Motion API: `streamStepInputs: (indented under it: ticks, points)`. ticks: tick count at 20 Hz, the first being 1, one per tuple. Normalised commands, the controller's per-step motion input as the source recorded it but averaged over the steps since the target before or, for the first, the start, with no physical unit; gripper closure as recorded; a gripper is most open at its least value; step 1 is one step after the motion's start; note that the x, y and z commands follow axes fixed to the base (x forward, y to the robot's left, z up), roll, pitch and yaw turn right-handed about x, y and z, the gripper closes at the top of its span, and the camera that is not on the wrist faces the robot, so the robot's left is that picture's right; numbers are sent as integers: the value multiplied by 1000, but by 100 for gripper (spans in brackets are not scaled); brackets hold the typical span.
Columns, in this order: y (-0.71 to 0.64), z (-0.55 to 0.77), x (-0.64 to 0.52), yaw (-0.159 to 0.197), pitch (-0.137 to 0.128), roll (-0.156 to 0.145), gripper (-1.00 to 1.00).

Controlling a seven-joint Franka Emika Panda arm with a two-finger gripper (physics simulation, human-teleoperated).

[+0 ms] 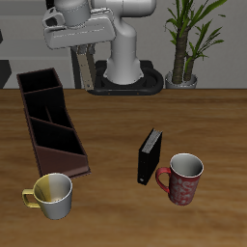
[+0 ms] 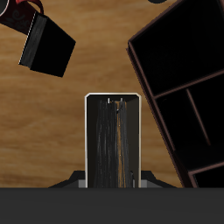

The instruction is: Place the yellow book into the right desk caddy's right compartment

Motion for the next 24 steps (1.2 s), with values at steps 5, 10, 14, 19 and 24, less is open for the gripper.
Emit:
streamStepInputs:
  ticks: [5,10,14,19,24]
  points:
    - [-289,153,-70,-44,-39,-71,100]
    - [-305,78,-102,-37,-23,-65,100]
    - [-270,88,-110,-36,-37,-69,100]
    - [-470,120,-171,-71,-36,-119,100]
    - [-442,109,-362,-63,-42,-72,100]
